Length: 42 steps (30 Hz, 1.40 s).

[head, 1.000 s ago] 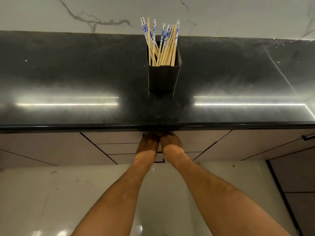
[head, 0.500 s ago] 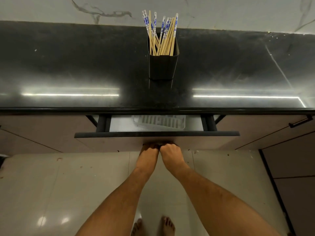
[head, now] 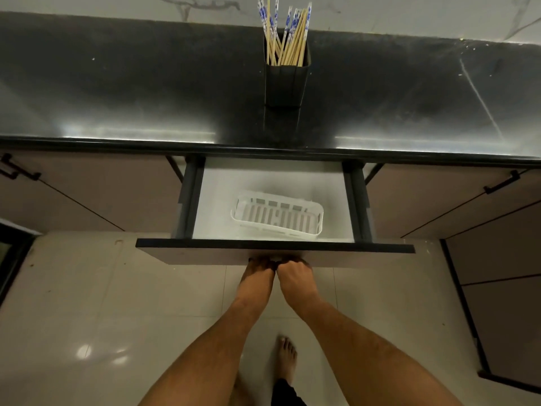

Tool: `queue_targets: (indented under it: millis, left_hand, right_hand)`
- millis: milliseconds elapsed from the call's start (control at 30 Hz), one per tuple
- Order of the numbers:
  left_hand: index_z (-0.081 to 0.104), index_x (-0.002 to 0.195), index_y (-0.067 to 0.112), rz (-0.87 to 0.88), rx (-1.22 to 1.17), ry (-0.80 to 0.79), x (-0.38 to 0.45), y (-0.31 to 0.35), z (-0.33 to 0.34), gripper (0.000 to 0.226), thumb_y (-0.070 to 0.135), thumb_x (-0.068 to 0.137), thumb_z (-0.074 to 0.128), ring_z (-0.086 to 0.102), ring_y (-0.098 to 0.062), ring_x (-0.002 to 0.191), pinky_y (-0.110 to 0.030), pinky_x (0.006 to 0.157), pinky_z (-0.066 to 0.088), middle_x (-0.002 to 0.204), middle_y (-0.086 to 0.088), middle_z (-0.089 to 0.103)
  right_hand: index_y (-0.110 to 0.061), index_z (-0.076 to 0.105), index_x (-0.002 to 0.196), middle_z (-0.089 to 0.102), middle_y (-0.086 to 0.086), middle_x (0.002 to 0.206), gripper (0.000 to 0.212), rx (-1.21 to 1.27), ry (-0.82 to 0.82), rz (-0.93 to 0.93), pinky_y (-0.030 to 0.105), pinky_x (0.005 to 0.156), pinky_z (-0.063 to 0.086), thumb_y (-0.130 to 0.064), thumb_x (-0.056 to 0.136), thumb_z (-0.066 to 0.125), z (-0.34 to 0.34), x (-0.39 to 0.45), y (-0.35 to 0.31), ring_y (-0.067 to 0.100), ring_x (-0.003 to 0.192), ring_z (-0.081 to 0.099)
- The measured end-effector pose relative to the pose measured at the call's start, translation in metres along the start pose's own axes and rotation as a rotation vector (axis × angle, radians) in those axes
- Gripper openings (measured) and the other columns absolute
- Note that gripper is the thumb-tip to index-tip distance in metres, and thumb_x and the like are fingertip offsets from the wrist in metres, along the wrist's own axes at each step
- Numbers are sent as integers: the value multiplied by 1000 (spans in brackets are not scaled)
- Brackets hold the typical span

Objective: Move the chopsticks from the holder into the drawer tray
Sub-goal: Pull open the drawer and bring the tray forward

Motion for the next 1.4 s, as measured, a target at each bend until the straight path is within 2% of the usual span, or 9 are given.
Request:
queue_targets:
  millis: [167, 267, 500, 767, 900, 967, 1033, 1133, 1400]
  left_hand:
    - [37, 152, 20, 60, -34, -139, -31, 4, 32, 51, 27, 104, 50, 36, -21, 147, -16, 116, 29, 158, -5, 38]
    - [29, 155, 21, 69, -31, -74, -41, 3, 34, 55, 28, 105, 50, 28, -22, 150, -29, 123, 18, 162, -5, 30]
    - [46, 144, 22, 104, 42, -115, -61, 13, 34, 44, 19, 101, 56, 49, -26, 135, -36, 117, 37, 150, -7, 48]
    - [64, 120, 15, 133, 101, 100, -92, 19, -16, 26, 10, 95, 56, 63, -22, 109, -32, 98, 49, 120, -5, 68]
    - [66, 104, 13, 250, 141, 197, -111, 36, -59, 19, 7, 89, 57, 64, -21, 95, -32, 92, 49, 103, -5, 70]
    - [67, 100, 12, 292, 155, 227, -115, 41, -80, 14, 9, 90, 57, 64, -22, 88, -33, 87, 51, 97, -6, 71]
    - [67, 96, 12, 307, 158, 276, -116, 41, -102, 14, 10, 93, 53, 62, -22, 84, -34, 82, 50, 94, -6, 71]
    - [66, 100, 11, 260, 134, 326, -112, 36, -133, 18, 8, 97, 49, 62, -22, 89, -33, 84, 47, 99, -5, 69]
    - [63, 108, 10, 50, 35, 323, -80, -3, -161, 18, 7, 98, 48, 62, -21, 94, -30, 85, 48, 106, -5, 68]
  right_hand:
    - [-11, 70, 118, 73, 11, 112, 22, 2, 14, 22, 34, 99, 48, -13, 101, 56, 13, -32, -8, 25, 103, 68]
    - [-11, 71, 117, 73, 11, 113, 23, -5, 10, 31, 34, 99, 49, -12, 100, 56, 20, -47, -13, 26, 104, 68]
    - [-12, 72, 116, 73, 11, 113, 24, 7, 19, 31, 37, 95, 54, -9, 95, 62, 27, -69, -22, 28, 103, 69]
    - [-12, 75, 97, 73, 8, 94, 15, 57, 181, 30, 35, 74, 57, -6, 89, 65, -6, -104, -30, 26, 87, 68]
    - [-10, 73, 81, 70, 7, 79, 11, 56, 242, 50, 31, 59, 47, -1, 80, 67, -42, -124, -31, 26, 75, 66]
    - [-11, 72, 81, 70, 7, 79, 9, 39, 272, 40, 29, 58, 41, -8, 86, 65, -62, -131, -32, 25, 73, 65]
    - [-11, 70, 81, 68, 6, 78, 22, 27, 308, 45, 32, 58, 46, -19, 97, 57, -82, -134, -31, 24, 71, 64]
    - [-10, 68, 83, 65, 6, 79, 34, 36, 346, 65, 37, 64, 53, -24, 104, 46, -108, -132, -25, 24, 73, 62]
    - [-9, 66, 80, 59, 5, 76, 20, 36, 310, 145, 30, 60, 45, -6, 95, 53, -131, -97, 3, 20, 65, 52]
Point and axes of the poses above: each hand's wrist, its own x-axis towards the middle knuckle, its own z-axis out of the palm, y = z × x, the point moved 8 cm from there along x, towards the middle knuckle
